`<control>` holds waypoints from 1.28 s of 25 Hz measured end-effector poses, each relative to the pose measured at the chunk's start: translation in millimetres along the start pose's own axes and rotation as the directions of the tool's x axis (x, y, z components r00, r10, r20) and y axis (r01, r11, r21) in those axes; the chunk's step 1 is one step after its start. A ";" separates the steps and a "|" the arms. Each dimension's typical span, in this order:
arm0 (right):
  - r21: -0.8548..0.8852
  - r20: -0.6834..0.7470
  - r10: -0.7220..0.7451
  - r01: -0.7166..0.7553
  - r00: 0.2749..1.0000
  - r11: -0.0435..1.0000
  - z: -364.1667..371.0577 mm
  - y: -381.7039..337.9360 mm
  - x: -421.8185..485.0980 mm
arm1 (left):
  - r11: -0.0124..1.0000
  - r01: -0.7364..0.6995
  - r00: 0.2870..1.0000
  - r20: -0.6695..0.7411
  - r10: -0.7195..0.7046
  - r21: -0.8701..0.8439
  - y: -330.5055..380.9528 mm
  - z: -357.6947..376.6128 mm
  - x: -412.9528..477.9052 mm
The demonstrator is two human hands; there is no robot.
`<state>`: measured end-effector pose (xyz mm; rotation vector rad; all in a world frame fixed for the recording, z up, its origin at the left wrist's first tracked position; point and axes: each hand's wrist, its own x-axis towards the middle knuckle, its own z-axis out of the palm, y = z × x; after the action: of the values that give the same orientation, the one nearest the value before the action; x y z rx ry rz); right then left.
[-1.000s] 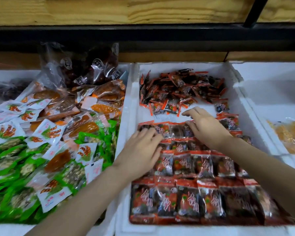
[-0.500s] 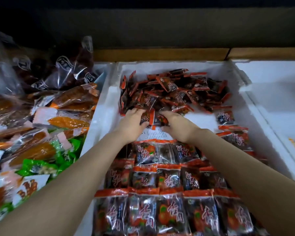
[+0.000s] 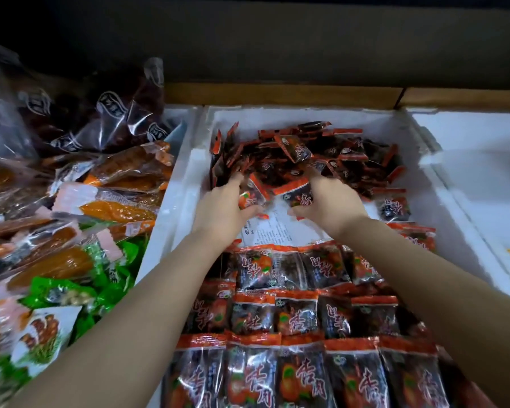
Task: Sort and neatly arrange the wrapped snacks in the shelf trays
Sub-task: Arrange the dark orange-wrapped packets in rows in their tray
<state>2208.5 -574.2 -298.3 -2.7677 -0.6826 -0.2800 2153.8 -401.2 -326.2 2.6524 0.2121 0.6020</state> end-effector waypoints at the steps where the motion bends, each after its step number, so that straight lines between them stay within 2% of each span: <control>1: 0.087 -0.032 0.019 -0.016 0.999 0.996 -7.2 -1.2 -4.4 | 0.992 0.013 1.000 -0.024 -0.016 -0.127 2.0 -1.6 -1.6; 3: 0.389 -0.045 0.083 -0.059 0.996 0.919 -21.4 -3.6 -15.8 | 0.908 0.061 0.998 -0.003 -0.068 -0.414 8.5 -5.2 -4.6; 5: 0.660 0.042 0.104 -0.106 0.994 0.743 -32.6 -7.2 -31.0 | 0.729 0.171 0.985 0.087 -0.151 -0.663 18.7 -11.6 -10.2; 7: 0.752 0.083 0.072 -0.110 0.994 0.650 -38.5 -8.8 -46.9 | 0.598 0.298 0.955 0.239 -0.177 -0.744 29.9 -13.8 -19.6; 10: 0.765 0.103 0.086 -0.134 0.991 0.630 -38.5 -14.5 -62.5 | 0.438 0.392 0.916 0.390 -0.099 -0.809 38.3 -10.2 -36.3; 12: 0.801 0.126 0.119 -0.172 0.985 0.573 -32.8 -17.3 -64.1 | 0.419 0.387 0.904 0.427 0.003 -0.821 42.9 -14.7 -48.0; 13: 0.814 0.148 0.124 -0.192 0.981 0.548 -30.0 -19.0 -63.6 | 0.441 0.372 0.905 0.425 0.025 -0.817 43.8 -18.8 -50.7; 16: 0.864 0.196 0.072 -0.207 0.978 0.459 -20.6 -23.8 -60.3 | 0.522 0.253 0.952 0.307 0.017 -0.815 36.3 -26.5 -53.4; 18: 0.853 0.124 0.045 -0.129 0.991 0.506 -15.2 -26.8 -56.9 | 0.542 0.190 0.975 0.223 -0.005 -0.819 29.9 -29.0 -52.7; 20: 0.780 0.003 0.054 -0.036 0.999 0.625 -8.4 -26.2 -47.3 | 0.564 0.128 0.992 0.105 -0.073 -0.816 27.6 -29.9 -51.4; 22: 0.663 -0.034 0.065 -0.026 0.997 0.748 -2.2 -23.0 -29.4 | 0.559 0.042 0.986 -0.058 -0.159 -0.828 26.2 -35.5 -49.6; 24: 0.476 0.106 0.056 -0.100 0.993 0.874 8.1 -17.2 -10.2 | 0.546 -0.003 0.956 -0.162 -0.244 -0.838 23.3 -41.6 -47.7; 26: 0.340 0.297 0.035 -0.140 0.954 0.930 22.3 -19.0 2.7 | 0.564 0.013 0.944 -0.176 -0.279 -0.826 20.4 -45.0 -48.0; 27: 0.306 0.349 0.023 -0.137 0.937 0.942 29.5 -22.5 6.4 | 0.580 0.016 0.945 -0.177 -0.274 -0.815 20.0 -45.1 -49.0; 32: 0.293 0.343 0.051 -0.158 0.938 0.943 43.0 -41.6 14.8 | 0.625 -0.007 0.950 -0.200 -0.239 -0.781 20.3 -40.7 -46.8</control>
<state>2206.6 -519.2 -326.1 -2.5449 -0.5885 0.3035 2095.0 -416.0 -301.9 1.6802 0.1554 0.8098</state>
